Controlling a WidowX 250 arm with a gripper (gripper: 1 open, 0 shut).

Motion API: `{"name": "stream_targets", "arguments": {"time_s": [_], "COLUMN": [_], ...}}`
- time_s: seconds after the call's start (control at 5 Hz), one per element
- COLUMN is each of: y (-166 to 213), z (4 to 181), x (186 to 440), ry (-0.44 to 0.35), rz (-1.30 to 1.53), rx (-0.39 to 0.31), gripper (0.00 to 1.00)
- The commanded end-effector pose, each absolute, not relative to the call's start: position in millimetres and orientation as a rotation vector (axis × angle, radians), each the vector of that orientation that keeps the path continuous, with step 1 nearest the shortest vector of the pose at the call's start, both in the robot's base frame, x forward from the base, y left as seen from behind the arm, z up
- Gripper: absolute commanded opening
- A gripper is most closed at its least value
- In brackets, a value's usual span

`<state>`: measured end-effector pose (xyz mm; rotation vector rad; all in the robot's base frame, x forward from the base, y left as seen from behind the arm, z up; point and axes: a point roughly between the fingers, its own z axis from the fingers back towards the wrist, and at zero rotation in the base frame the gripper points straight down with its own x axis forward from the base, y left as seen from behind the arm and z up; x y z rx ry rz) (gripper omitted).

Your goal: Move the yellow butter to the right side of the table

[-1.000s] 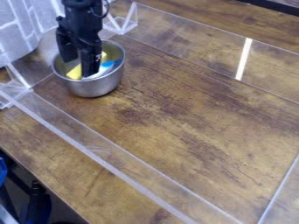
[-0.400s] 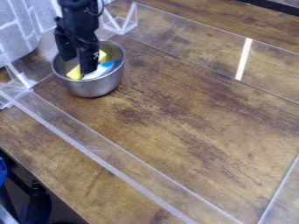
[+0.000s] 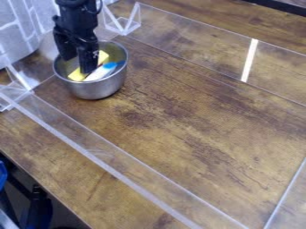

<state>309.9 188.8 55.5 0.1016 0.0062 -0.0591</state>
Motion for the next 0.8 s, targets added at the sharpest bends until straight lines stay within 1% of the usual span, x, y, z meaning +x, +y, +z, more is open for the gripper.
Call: {"name": "stream_targets", "arguments": {"time_s": [0.0,0.2,0.6], "y": [197,195,191], "z": [71.6,71.1,59.5], "x": [318,319,324], "ry": [-0.057,-0.065,-0.055], "rz": [-0.043,-0.045,-0.049], "rx": [0.130,0.128,0.124], "gripper": [1.00,1.00,1.00]}}
